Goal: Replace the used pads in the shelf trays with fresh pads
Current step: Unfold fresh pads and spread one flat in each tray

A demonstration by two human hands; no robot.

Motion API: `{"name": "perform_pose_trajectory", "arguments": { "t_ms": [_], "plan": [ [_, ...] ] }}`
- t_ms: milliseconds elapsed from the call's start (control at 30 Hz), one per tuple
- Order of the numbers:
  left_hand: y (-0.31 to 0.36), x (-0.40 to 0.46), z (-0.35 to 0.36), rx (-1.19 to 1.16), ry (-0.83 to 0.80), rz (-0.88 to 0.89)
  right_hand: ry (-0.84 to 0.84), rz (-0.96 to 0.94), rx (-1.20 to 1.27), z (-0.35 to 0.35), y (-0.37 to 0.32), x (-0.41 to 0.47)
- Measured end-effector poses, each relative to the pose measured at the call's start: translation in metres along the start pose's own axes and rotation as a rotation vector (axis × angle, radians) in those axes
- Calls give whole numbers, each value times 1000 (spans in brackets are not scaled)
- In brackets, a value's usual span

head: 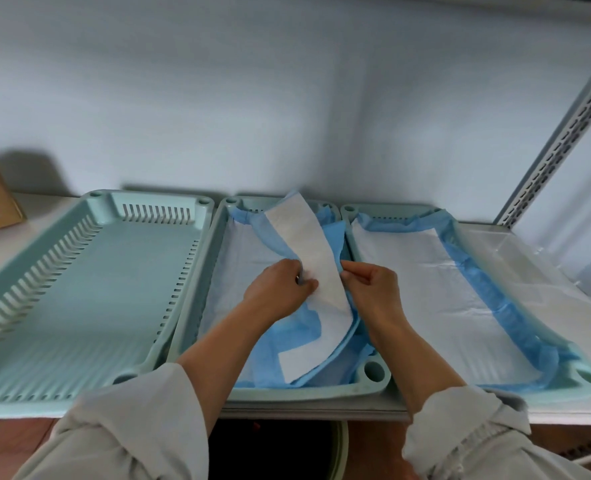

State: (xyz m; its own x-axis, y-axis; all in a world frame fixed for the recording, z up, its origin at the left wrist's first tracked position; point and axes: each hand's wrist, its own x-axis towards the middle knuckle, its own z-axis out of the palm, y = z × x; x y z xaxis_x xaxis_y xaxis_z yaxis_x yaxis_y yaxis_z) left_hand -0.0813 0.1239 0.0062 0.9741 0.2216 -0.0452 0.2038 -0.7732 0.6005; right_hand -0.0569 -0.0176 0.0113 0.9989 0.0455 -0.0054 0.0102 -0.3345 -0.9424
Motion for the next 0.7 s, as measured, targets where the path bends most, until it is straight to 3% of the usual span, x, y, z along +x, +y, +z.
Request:
{"name": "perform_pose_trajectory", "arguments": {
  "t_ms": [133, 200, 333, 400, 500, 633, 700],
  "plan": [
    [14, -9, -7, -729, -114, -197, -379, 99, -97, 3, -7, -13],
    [13, -10, -5, -791, -145, -202, -369, 90, -188, 4, -3, -12],
    [3, -3, -17, -314, 74, -61, -94, -42, -251, 6, 8, 2],
    [-6, -3, -36, -57, 266, -82, 44, -48, -152, 1, 12, 10],
    [-29, -2, -63, 96, 454, -201, 164, -32, -37, -9, 19, 21],
    [-47, -3, -66, 191, 307, -338, 143, 33, 9, -15, 21, 24],
    [-40, -5, -57, 350, 324, -269, 58, 62, -15, -13, 19, 21]
  ]
}}
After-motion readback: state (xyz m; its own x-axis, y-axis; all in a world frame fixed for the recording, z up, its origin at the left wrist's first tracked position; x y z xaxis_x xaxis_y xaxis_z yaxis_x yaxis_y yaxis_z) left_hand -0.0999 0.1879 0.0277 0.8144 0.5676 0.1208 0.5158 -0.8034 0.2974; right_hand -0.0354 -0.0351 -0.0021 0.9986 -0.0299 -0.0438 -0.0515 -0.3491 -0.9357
